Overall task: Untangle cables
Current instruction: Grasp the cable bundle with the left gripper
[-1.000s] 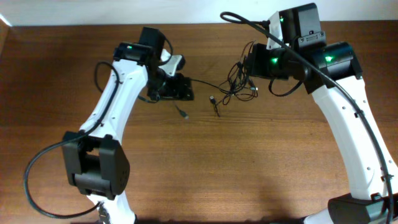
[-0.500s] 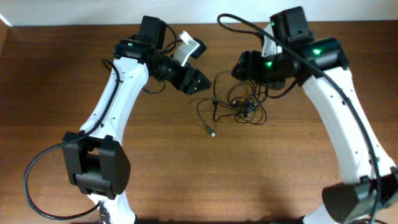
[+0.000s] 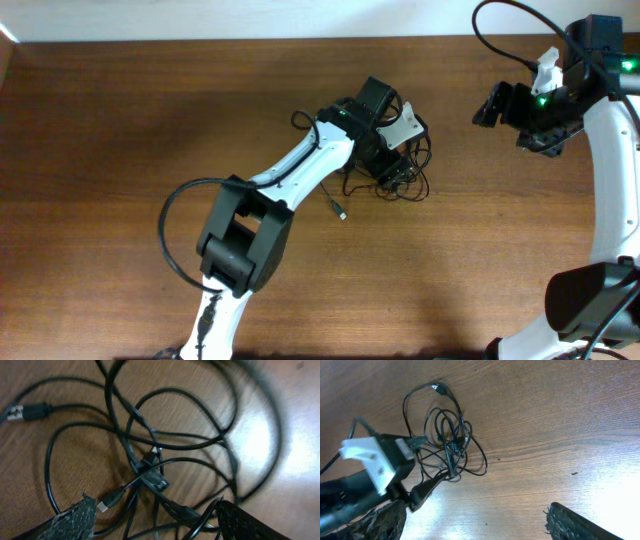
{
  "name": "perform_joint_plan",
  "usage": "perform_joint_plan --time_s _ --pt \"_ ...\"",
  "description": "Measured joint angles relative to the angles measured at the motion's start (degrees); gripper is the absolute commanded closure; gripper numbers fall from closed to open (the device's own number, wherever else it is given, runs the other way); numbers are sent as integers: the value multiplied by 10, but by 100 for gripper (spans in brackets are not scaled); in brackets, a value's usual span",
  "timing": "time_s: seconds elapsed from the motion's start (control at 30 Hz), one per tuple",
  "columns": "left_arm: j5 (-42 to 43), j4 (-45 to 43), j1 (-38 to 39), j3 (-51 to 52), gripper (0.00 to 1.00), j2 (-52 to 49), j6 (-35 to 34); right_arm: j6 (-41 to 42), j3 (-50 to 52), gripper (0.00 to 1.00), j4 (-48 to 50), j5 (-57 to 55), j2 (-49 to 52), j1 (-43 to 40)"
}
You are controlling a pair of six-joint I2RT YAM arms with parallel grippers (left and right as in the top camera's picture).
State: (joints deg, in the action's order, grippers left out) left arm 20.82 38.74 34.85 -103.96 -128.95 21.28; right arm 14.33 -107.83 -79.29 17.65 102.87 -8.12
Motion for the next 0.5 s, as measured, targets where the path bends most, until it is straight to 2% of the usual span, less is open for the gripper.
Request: perform_joint_plan --time_s 0.03,0.07,0.23,0.33,0.5 --pt "-7 -1 0 0 88 -10 1 -4 0 9 -1 0 0 0" --pt "-12 0 0 0 100 -17 3 -8 0 9 -1 0 0 0" --pt "-18 9 -8 -3 100 -19 -10 -11 2 9 0 4 0 0" --pt "-22 86 -24 -55 100 14 -77 -11 21 9 5 24 0 5" --pt "-17 140 -31 -110 100 210 -158 -7 28 10 63 44 0 106"
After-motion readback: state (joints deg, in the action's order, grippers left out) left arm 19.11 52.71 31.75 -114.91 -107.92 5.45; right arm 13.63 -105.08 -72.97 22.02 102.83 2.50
